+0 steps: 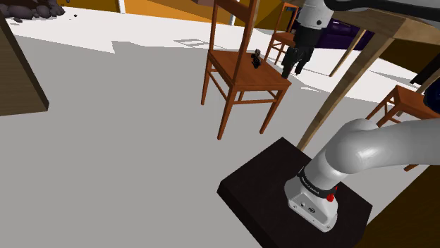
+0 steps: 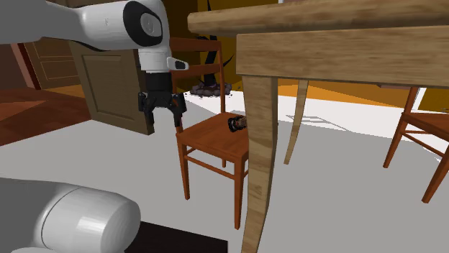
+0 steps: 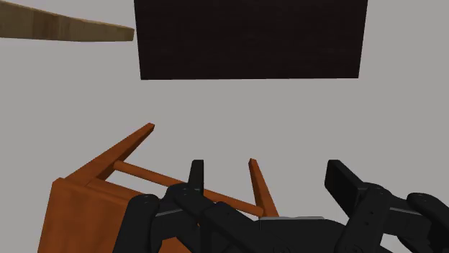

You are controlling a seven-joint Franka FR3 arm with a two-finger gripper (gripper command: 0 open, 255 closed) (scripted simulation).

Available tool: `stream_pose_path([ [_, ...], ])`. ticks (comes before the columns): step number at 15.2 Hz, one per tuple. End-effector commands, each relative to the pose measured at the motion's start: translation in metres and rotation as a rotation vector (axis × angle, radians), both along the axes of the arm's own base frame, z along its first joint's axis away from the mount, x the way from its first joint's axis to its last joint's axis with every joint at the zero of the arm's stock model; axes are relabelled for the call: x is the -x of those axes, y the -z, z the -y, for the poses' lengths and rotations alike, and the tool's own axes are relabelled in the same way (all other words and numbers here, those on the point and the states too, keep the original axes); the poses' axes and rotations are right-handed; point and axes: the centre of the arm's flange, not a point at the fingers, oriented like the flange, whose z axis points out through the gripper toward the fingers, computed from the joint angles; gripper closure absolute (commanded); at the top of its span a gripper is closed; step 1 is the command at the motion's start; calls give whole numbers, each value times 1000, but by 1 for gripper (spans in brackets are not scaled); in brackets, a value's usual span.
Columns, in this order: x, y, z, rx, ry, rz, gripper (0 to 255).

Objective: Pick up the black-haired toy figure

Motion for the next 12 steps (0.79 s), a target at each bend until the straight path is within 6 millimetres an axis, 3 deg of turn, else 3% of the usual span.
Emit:
stream_pose_path([
  [1,0,0,0,0,0,0,0],
  [12,-130,18,61,26,179,3,0],
])
